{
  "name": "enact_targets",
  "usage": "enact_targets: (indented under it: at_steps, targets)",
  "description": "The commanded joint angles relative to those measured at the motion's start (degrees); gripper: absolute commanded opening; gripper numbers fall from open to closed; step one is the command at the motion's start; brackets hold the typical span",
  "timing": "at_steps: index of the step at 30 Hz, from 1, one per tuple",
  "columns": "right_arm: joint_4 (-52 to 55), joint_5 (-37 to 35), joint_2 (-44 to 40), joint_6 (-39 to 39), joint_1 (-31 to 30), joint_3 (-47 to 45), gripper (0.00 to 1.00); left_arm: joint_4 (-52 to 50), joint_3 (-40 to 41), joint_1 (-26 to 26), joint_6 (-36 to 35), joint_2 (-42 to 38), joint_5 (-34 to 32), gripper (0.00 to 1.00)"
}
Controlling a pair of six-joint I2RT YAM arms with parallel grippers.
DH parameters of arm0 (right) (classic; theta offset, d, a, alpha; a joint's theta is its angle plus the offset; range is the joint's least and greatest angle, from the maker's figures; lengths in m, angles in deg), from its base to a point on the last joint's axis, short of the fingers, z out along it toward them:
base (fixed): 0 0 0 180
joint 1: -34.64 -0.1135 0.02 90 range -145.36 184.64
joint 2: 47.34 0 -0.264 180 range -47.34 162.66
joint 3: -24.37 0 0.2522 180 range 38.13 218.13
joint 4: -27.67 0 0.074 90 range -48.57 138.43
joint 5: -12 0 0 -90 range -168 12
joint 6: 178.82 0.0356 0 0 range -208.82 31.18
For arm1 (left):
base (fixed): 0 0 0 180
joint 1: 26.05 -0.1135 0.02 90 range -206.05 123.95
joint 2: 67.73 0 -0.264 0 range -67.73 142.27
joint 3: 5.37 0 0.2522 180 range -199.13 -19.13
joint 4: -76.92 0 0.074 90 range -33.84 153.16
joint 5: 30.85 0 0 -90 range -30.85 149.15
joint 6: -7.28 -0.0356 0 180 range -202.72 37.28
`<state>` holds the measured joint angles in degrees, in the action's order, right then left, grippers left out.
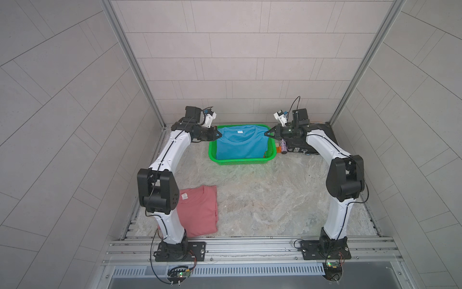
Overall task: Put the folded t-shirts into the basket
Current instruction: Place the T-shirt in the bin.
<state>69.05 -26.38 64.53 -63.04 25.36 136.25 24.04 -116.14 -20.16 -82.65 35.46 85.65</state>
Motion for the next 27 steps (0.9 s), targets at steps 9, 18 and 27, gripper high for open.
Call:
enact_targets:
  at_steps: [9,18,27]
  targets:
    - [-0.4,0.2,-1.2,-0.3,-0.5,-2.4,0.00,-1.1,5.3,-0.2,0.1,-0.5,0.2,0.00]
    - [-0.3,-0.2,3.7,-0.6,0.1,0.7,0.00,-0.7,0.7,-0.2,-0.1,6.4,-1.1,0.00]
    - [0.3,-1.4,8.9,-2.1,0.6,4.2,0.00,0.9,-4.2,-0.3,-1.2,13.2,-2.9,0.00]
